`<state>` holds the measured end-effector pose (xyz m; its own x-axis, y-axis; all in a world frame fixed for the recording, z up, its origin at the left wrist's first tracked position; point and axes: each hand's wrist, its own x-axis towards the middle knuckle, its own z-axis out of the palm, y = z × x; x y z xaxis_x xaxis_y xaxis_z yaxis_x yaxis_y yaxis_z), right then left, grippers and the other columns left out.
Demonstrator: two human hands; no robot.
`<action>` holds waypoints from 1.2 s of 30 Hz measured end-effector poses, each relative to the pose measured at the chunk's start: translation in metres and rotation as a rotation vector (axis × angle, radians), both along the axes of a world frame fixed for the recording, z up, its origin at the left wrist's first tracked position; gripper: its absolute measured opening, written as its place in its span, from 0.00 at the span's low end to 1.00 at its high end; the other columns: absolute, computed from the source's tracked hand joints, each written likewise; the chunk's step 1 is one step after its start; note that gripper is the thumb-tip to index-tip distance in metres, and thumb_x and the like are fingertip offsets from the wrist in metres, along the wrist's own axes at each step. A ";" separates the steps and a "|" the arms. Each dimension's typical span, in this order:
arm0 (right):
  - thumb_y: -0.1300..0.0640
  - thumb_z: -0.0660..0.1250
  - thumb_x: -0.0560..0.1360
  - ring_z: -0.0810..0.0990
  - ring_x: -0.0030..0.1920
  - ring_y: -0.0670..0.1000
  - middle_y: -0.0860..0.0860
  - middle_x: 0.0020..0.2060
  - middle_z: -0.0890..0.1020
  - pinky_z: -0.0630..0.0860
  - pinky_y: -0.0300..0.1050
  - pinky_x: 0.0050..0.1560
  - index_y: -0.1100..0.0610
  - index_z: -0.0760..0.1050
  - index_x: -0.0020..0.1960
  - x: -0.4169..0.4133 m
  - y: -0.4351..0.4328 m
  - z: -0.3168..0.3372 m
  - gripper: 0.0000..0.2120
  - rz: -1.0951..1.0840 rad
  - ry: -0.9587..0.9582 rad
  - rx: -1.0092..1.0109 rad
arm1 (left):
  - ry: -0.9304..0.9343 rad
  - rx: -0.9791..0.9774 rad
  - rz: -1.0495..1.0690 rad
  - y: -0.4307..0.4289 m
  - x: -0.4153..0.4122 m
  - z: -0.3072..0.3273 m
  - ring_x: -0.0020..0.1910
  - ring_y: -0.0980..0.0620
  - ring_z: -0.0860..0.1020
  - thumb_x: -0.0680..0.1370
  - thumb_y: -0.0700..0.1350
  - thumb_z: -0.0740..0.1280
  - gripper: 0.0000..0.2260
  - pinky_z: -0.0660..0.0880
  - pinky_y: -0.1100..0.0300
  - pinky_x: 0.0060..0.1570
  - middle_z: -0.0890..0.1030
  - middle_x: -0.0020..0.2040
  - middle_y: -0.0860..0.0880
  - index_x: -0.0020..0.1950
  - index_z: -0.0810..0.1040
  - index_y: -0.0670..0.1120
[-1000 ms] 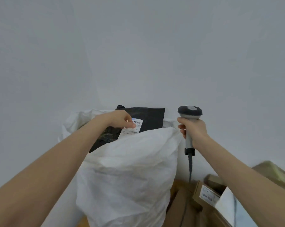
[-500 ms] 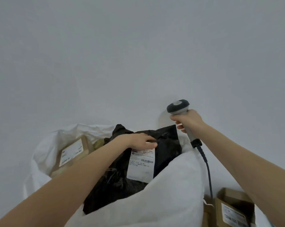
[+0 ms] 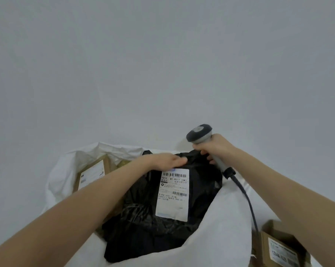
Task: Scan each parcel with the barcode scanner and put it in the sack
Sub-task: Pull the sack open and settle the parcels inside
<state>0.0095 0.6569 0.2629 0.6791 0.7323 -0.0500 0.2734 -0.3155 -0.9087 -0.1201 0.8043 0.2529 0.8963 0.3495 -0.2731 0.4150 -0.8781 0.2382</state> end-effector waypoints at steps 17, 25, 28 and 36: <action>0.38 0.71 0.67 0.76 0.45 0.51 0.44 0.44 0.78 0.69 0.44 0.41 0.46 0.73 0.54 -0.048 0.043 -0.044 0.20 -0.022 -0.501 -0.315 | -0.767 0.108 0.633 0.116 0.000 0.062 0.48 0.48 0.78 0.78 0.53 0.65 0.08 0.71 0.57 0.44 0.80 0.42 0.52 0.44 0.79 0.51; 0.39 0.71 0.69 0.80 0.53 0.53 0.47 0.52 0.81 0.72 0.45 0.46 0.49 0.75 0.58 -0.045 0.038 -0.033 0.22 0.010 -0.451 -0.280 | -0.793 0.320 0.539 0.093 -0.014 0.075 0.55 0.48 0.77 0.80 0.55 0.61 0.11 0.68 0.56 0.46 0.80 0.54 0.52 0.54 0.78 0.52; 0.41 0.70 0.70 0.80 0.53 0.55 0.50 0.49 0.80 0.73 0.45 0.47 0.52 0.75 0.55 -0.035 0.013 -0.011 0.20 -0.055 -0.438 -0.239 | -0.493 0.517 0.450 0.077 -0.018 0.070 0.64 0.45 0.73 0.74 0.65 0.64 0.28 0.68 0.47 0.58 0.73 0.66 0.48 0.70 0.67 0.54; 0.51 0.71 0.71 0.79 0.46 0.53 0.52 0.44 0.80 0.78 0.50 0.49 0.57 0.75 0.52 0.026 -0.071 -0.007 0.14 -0.257 -0.151 -0.042 | -0.644 0.528 0.608 0.060 -0.031 0.081 0.60 0.43 0.76 0.78 0.49 0.67 0.12 0.69 0.52 0.56 0.79 0.60 0.47 0.61 0.79 0.51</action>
<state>0.0351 0.5858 0.2557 0.8438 0.5353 0.0390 0.3109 -0.4283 -0.8485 -0.1511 0.8647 0.3341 0.4498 0.7289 0.5161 0.7542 -0.6195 0.2177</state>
